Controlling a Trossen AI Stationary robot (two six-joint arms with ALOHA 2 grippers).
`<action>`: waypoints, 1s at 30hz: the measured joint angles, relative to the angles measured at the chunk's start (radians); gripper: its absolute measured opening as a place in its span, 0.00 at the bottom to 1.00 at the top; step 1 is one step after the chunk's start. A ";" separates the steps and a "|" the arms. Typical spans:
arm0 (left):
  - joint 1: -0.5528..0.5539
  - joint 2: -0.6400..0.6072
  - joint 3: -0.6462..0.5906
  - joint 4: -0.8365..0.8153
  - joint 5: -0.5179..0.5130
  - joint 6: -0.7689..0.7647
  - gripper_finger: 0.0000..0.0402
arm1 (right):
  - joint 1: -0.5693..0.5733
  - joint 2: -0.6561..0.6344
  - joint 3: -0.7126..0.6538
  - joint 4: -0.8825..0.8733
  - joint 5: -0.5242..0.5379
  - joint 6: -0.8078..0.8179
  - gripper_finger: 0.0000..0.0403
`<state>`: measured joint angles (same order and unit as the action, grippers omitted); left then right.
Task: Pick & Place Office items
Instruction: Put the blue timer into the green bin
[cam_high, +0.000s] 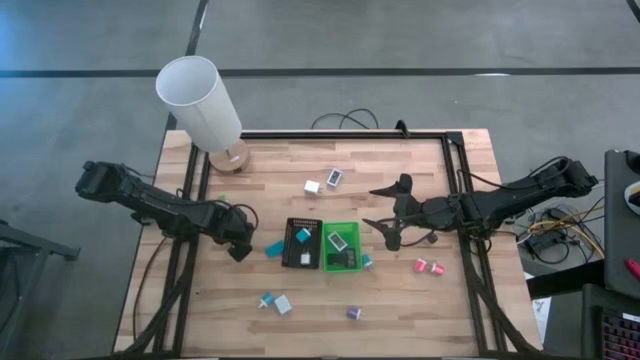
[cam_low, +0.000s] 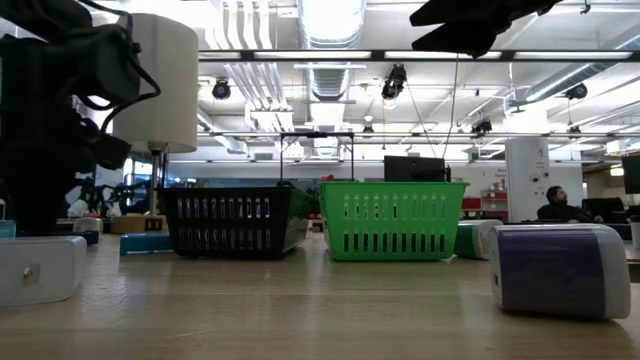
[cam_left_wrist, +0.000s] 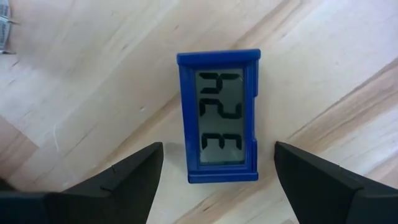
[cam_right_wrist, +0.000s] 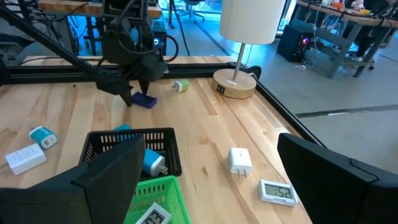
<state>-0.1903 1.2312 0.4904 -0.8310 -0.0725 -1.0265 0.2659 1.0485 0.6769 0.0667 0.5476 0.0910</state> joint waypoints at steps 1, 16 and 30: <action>0.003 0.000 0.000 0.001 -0.001 0.002 0.77 | 0.000 0.000 0.000 0.000 0.000 -0.002 0.91; 0.014 0.001 -0.001 0.019 -0.059 0.000 0.77 | 0.000 0.000 0.000 0.004 0.002 -0.020 0.91; 0.015 -0.001 -0.020 0.030 0.006 0.005 0.35 | -0.001 0.000 0.000 0.029 0.006 -0.023 0.91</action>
<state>-0.1749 1.2301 0.4699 -0.8006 -0.0660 -1.0214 0.2646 1.0481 0.6769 0.0960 0.5535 0.0677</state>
